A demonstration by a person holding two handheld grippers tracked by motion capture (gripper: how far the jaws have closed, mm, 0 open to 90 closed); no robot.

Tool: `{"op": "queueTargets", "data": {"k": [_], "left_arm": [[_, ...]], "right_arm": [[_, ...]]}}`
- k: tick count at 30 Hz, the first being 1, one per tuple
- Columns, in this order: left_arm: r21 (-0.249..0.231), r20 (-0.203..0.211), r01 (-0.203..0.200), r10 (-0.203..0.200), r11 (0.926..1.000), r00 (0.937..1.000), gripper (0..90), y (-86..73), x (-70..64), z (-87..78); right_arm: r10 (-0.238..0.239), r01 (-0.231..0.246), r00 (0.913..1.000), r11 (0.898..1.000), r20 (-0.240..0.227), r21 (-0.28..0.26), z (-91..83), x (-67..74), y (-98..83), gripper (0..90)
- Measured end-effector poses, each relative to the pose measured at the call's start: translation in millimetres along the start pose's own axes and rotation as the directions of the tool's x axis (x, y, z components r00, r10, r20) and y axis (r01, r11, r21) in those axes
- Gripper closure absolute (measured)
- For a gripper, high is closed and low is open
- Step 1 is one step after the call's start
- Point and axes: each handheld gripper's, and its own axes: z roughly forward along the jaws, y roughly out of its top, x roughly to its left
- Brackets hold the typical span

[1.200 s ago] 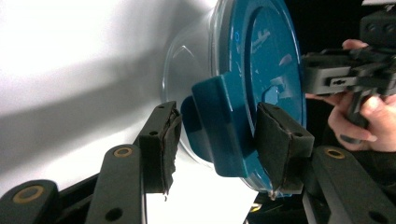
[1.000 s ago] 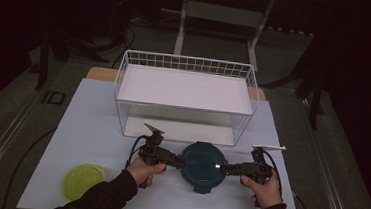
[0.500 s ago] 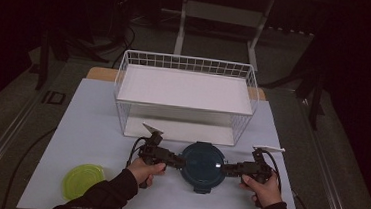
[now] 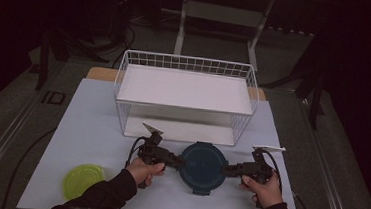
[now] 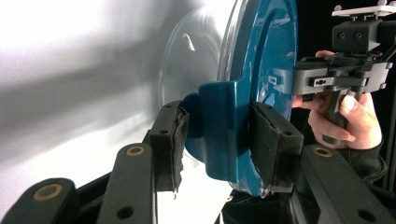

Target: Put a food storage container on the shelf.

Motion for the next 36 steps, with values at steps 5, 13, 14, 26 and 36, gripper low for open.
{"op": "queueTargets", "data": {"k": [5,13,14,26,36], "left_arm": [[-0.014,-0.001,-0.006,0.006,0.9999,1.0,56.3,-2.0,-2.3,-2.0],[-0.043,-0.013,-0.035,0.035,0.9985,0.9993,56.6,-2.0,-14.9,-13.8],[-0.045,-0.016,-0.041,0.04,0.9982,0.9991,56.6,-2.3,-16.9,-15.3],[-0.064,-0.022,-0.075,0.074,0.9951,0.997,56.6,-1.2,-39.5,-36.5],[-0.094,-0.016,-0.109,0.108,0.9896,0.994,56.8,3.4,-62.8,-59.7]], "right_arm": [[-0.008,0.008,1.0,1.0,0.002,-0.012,-0.7,2.8,-1.9,55.2],[-0.049,0.048,0.9988,0.998,-0.007,-0.034,-6.2,14.4,-1.3,55.3],[-0.05,0.05,0.9987,0.998,-0.011,-0.034,-6.8,15.6,-1.2,55.3],[-0.098,0.098,0.995,0.994,-0.015,-0.05,-18.8,40.5,1.1,55.3],[-0.149,0.147,0.9885,0.987,-0.026,-0.07,-32.8,69.0,6.5,55.5]]}}
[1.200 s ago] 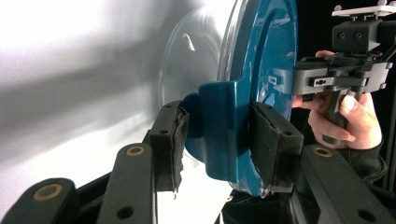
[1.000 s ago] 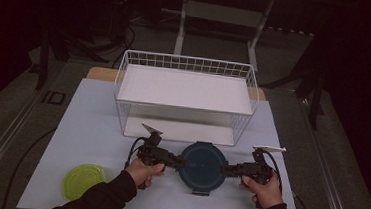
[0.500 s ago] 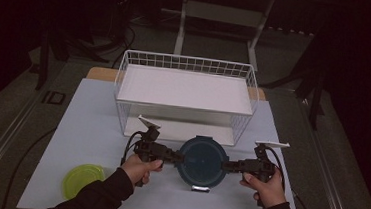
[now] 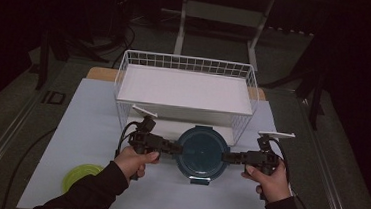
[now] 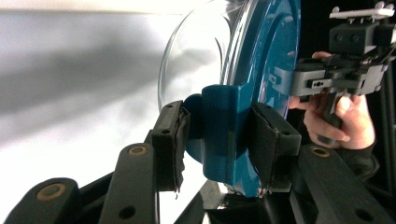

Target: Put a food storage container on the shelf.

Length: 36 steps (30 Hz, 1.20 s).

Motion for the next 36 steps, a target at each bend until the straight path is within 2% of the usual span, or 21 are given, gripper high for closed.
{"op": "queueTargets", "data": {"k": [4,6,16,21,27,36], "left_arm": [[-0.019,0.014,-0.007,0.007,0.9998,0.9999,56.8,4.3,-7.8,-7.8],[-0.027,0.016,-0.013,0.013,0.9996,0.9998,56.8,6.0,-10.9,-10.7],[-0.083,-0.01,-0.07,0.069,0.9941,0.9976,56.9,28.1,-41.1,-42.5],[-0.106,-0.018,-0.077,0.076,0.9913,0.997,56.8,40.0,-51.0,-55.0],[-0.126,-0.031,-0.09,0.086,0.988,0.9958,56.7,54.7,-57.7,-68.4],[-0.149,-0.053,-0.107,0.1,0.983,0.9936,56.6,80.6,-66.6,-82.5]], "right_arm": [[-0.029,0.029,0.9995,1.0,0.011,-0.011,-7.7,14.6,6.9,55.6],[-0.036,0.036,0.9993,0.999,0.012,-0.014,-9.2,17.4,8.4,55.6],[-0.1,0.1,0.995,0.993,-0.004,-0.06,-23.0,51.9,33.3,55.6],[-0.122,0.121,0.9924,0.99,-0.011,-0.075,-27.3,66.4,49.4,55.6],[-0.142,0.141,0.9899,0.987,-0.006,-0.077,-28.2,81.0,67.5,55.6],[-0.155,0.153,0.9877,0.983,-0.016,-0.098,-28.3,93.0,94.8,55.5]]}}
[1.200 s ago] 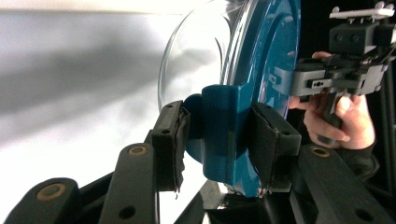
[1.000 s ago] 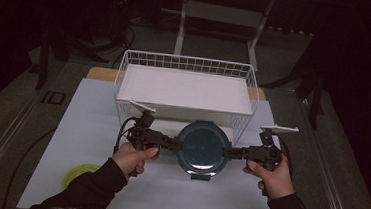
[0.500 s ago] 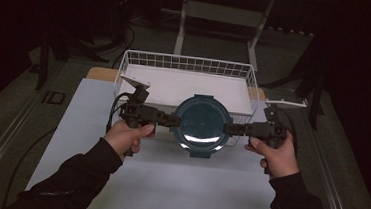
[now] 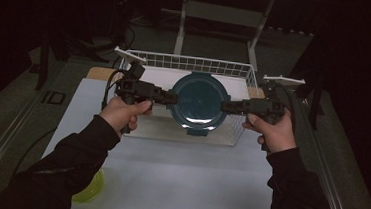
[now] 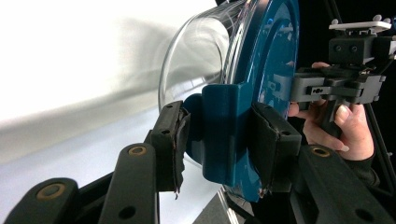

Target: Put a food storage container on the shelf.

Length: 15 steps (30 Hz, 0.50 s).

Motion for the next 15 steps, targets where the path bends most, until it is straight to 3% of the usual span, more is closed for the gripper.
{"op": "queueTargets", "data": {"k": [8,15], "left_arm": [[-0.015,-0.006,0.02,-0.02,0.9997,0.9998,56.5,23.8,9.7,2.0],[-0.034,0.004,0.044,-0.044,0.9985,0.999,56.4,36.0,23.2,7.0]], "right_arm": [[0.023,-0.023,0.9997,1.0,-0.004,-0.015,9.0,-6.0,23.2,55.5],[0.045,-0.044,0.9988,0.999,0.02,-0.016,17.4,-10.1,39.4,55.4]]}}
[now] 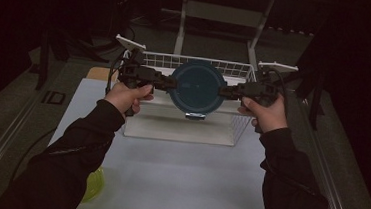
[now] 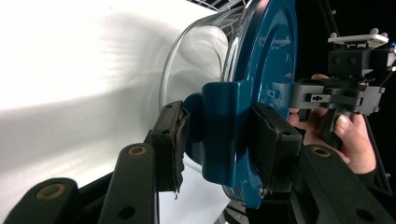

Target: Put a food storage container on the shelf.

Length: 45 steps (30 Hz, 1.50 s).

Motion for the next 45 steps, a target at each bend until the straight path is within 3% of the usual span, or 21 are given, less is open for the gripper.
{"op": "queueTargets", "data": {"k": [7,19,22,26,33,39,42,45], "left_arm": [[-0.004,0.018,0.015,-0.015,0.9999,0.9997,56.2,8.4,6.6,1.8],[-0.005,0.064,0.052,-0.052,0.9986,0.9966,54.5,15.4,19.9,8.0],[0.005,0.062,0.055,-0.055,0.9985,0.9966,52.2,15.8,22.8,11.2],[0.006,0.087,0.07,-0.071,0.9975,0.9937,48.8,14.9,29.8,14.2],[-0.023,0.051,0.04,-0.039,0.9989,0.9979,46.8,13.9,25.7,12.4],[-0.055,0.007,0.0,0.0,0.9985,1.0,41.4,9.8,19.7,3.2],[-0.082,-0.003,-0.036,0.036,0.996,0.9993,41.1,6.1,14.3,-4.9],[-0.097,-0.023,-0.091,0.089,0.9912,0.9958,40.4,0.2,6.4,-11.2]], "right_arm": [[0.01,-0.01,0.9999,1.0,0.014,0.004,4.2,-0.9,9.2,55.1],[0.066,-0.067,0.9976,0.998,0.022,0.018,8.5,-5.5,17.5,52.8],[0.059,-0.06,0.9966,0.998,0.059,0.014,10.6,-5.9,19.4,50.6],[0.059,-0.059,0.9957,0.998,0.072,0.0,12.3,-8.0,20.1,52.0],[0.026,-0.024,0.9973,0.999,0.068,-0.022,9.5,-2.9,19.8,51.6],[-0.06,0.064,0.9933,0.997,0.099,-0.037,2.2,11.1,15.3,48.7],[-0.118,0.123,0.9875,0.991,0.105,-0.051,-3.7,17.5,7.9,48.3],[-0.148,0.154,0.984,0.986,0.1,-0.057,-5.9,21.5,2.5,49.5]]}}
